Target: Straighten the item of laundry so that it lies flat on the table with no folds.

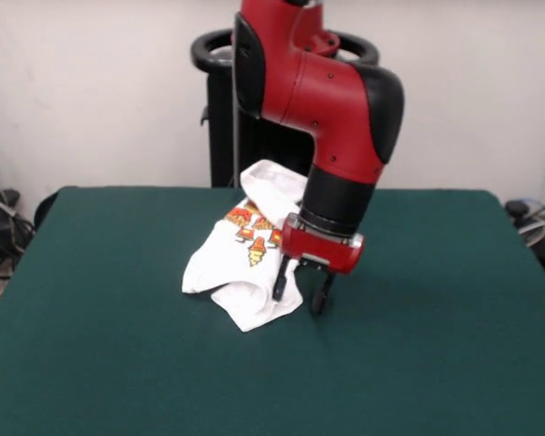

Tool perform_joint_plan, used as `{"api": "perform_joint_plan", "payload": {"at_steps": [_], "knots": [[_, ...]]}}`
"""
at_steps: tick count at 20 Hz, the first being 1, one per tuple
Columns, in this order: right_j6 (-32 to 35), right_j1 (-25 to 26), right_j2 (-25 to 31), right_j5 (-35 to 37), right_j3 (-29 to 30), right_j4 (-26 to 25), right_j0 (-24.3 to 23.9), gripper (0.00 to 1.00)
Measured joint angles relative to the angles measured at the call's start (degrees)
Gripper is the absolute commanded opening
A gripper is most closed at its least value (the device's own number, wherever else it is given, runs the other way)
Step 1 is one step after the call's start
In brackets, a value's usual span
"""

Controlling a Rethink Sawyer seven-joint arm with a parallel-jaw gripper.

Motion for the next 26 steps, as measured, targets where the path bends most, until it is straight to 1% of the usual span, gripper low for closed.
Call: {"api": "perform_joint_plan", "payload": {"at_steps": [5,6,15,21,22,26], "knots": [[0.00,0.25,-0.44,0.06,-0.36,-0.01,0.32,1.00],[0.00,0.59,-0.86,0.37,-0.93,0.00,0.93,0.00],[0.00,1.44,-1.44,1.51,-2.44,0.00,2.62,0.00],[0.00,0.38,0.15,3.89,-2.72,-1.39,0.75,0.00],[0.00,-0.20,1.17,4.87,-2.69,-2.01,-0.40,0.00],[0.00,-1.02,1.60,6.55,-2.49,-2.27,-1.29,0.00]]}}
